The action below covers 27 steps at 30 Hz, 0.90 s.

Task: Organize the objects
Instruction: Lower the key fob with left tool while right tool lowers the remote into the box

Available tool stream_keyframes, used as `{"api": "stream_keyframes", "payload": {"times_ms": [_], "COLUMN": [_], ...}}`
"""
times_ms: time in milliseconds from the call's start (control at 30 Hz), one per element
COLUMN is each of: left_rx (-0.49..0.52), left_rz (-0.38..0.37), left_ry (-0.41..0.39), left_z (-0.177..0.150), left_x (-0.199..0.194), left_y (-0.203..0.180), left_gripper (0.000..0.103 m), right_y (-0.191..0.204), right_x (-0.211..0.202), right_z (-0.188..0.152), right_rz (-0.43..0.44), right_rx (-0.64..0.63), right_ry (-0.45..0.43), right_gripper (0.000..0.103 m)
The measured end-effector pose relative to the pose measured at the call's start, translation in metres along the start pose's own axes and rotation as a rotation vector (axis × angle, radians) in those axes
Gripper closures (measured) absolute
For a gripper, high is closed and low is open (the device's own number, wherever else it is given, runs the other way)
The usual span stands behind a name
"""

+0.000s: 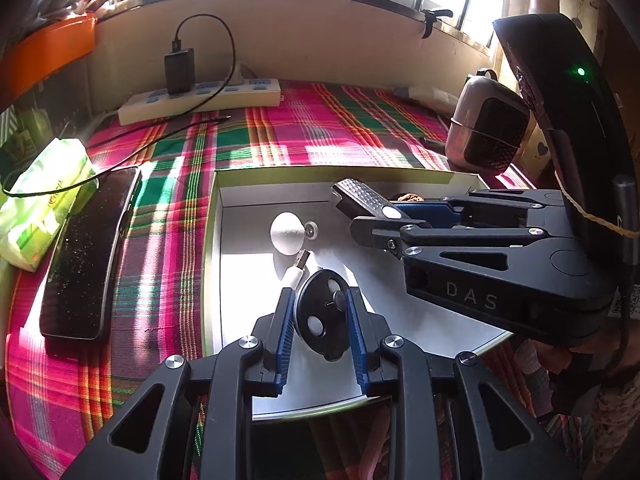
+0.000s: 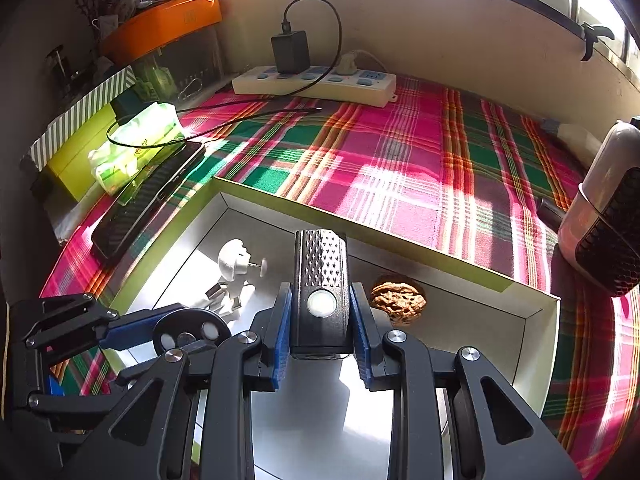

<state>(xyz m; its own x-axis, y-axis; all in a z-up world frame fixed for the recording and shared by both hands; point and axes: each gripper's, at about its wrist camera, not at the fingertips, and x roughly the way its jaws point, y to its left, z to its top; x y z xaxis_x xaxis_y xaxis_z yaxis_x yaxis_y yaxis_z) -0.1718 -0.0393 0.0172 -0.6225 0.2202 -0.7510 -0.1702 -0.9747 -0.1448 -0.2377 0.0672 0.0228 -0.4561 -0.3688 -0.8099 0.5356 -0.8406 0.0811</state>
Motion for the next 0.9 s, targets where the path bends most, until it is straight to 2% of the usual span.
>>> {"api": "stream_keyframes", "payload": {"times_ms": [400,900], "left_rx": [0.012,0.019], "left_rz": [0.047,0.047], "left_ry": [0.006,0.003], "left_z": [0.000,-0.001], "left_x": [-0.001,-0.001], "left_y": [0.000,0.001], "left_gripper": [0.080,0.079], "right_y": [0.004,0.011], "right_x": [0.010,0.014], "right_z": [0.004,0.005], "right_rz": [0.024,0.024], "right_rx": [-0.016,-0.025], "right_ry": [0.020,0.029], "right_gripper": [0.075,0.075]}}
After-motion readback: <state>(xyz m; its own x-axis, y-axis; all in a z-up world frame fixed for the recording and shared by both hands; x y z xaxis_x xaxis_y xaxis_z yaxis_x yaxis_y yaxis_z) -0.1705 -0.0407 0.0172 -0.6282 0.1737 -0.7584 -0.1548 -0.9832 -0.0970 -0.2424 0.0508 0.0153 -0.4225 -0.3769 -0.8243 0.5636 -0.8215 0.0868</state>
